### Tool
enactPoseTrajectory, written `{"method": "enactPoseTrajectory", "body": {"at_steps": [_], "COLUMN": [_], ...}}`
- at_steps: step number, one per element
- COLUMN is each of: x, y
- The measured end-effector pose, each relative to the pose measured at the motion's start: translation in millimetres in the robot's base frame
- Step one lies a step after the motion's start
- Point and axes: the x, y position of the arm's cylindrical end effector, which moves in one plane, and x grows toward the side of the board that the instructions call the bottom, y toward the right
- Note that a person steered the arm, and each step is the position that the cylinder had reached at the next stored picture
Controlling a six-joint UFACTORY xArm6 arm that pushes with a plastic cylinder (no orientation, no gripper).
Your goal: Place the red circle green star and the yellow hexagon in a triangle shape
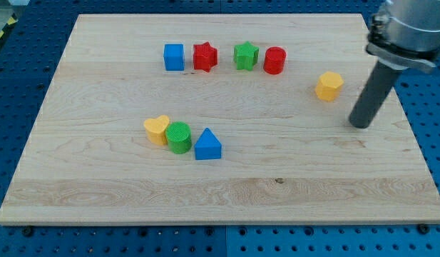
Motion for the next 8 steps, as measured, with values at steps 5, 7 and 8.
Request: {"method": "enactPoseTrajectory", "body": {"at_steps": [5,7,8], "x": [-69.3,-61.0,-57.2], "y": [7.5,-23.7,-43.4]}}
